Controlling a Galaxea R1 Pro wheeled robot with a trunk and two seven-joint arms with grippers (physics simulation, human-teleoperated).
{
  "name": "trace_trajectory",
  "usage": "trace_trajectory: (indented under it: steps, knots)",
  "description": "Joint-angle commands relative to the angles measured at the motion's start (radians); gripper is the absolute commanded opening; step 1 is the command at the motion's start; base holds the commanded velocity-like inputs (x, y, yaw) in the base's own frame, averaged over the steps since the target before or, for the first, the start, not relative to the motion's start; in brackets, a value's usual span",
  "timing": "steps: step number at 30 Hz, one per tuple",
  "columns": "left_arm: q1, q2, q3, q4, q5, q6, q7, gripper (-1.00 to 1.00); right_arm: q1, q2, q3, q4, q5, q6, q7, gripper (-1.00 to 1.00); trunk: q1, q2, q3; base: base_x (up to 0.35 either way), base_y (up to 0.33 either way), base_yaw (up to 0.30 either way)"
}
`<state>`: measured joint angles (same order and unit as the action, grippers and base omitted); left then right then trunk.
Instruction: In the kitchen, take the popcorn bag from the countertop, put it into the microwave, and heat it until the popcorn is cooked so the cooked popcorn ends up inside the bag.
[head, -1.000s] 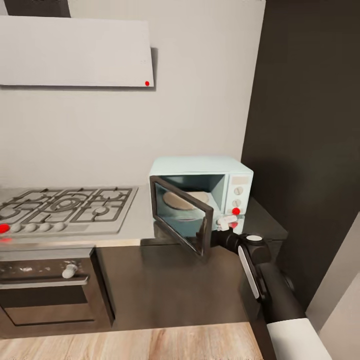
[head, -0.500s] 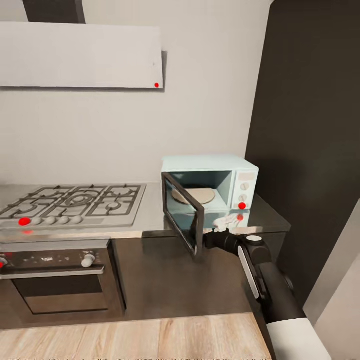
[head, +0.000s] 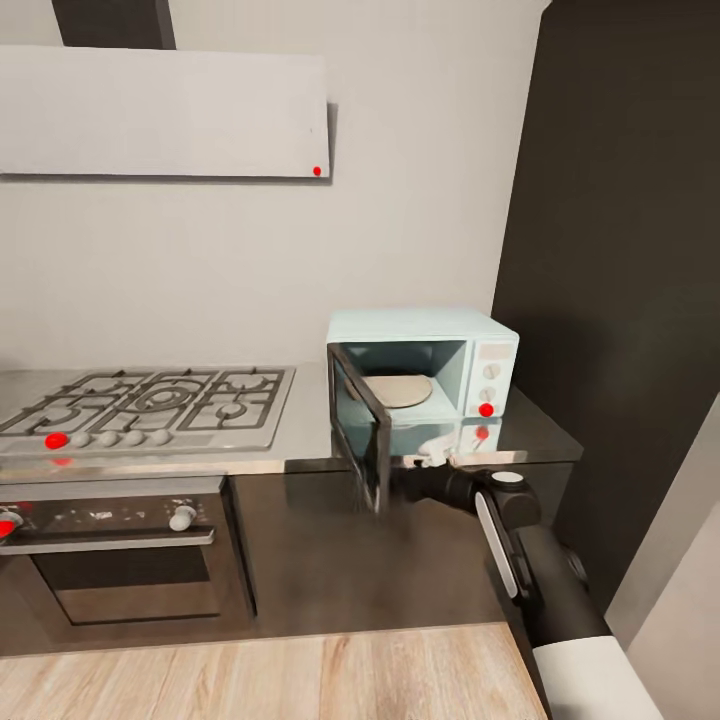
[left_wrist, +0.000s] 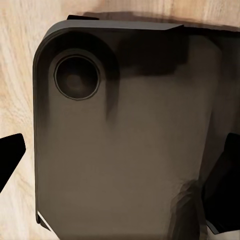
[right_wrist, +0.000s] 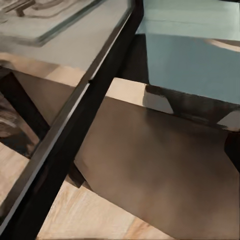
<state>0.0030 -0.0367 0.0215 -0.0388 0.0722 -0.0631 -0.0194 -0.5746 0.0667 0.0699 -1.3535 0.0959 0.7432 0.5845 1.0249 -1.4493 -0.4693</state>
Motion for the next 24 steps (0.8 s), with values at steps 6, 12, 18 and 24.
trace_trajectory:
  steps: [6,12,18,24]
  knots:
    - [0.0,0.0,0.002,-0.001,0.007,-0.001,-0.002,1.0,-0.001,0.0,-0.001,0.012,0.007,0.003,0.091,1.0,0.0,-0.001,-0.001,0.0,0.0,0.0]
    - [0.0,0.0,0.001,-0.001,0.008,-0.001,-0.008,1.0,-0.001,-0.003,-0.002,0.013,0.007,0.002,0.14,1.0,0.0,-0.001,-0.001,0.0,0.003,0.0]
    - [0.0,0.0,0.001,-0.001,0.008,-0.001,-0.01,1.0,-0.001,-0.004,-0.002,0.013,0.007,0.002,0.14,1.0,0.0,-0.001,-0.001,0.0,0.153,0.0]
    - [0.0,0.0,0.002,-0.001,0.008,-0.001,-0.01,1.0,-0.001,-0.009,-0.005,0.013,0.01,0.0,0.14,1.0,0.0,-0.001,-0.001,0.0,0.201,0.0]
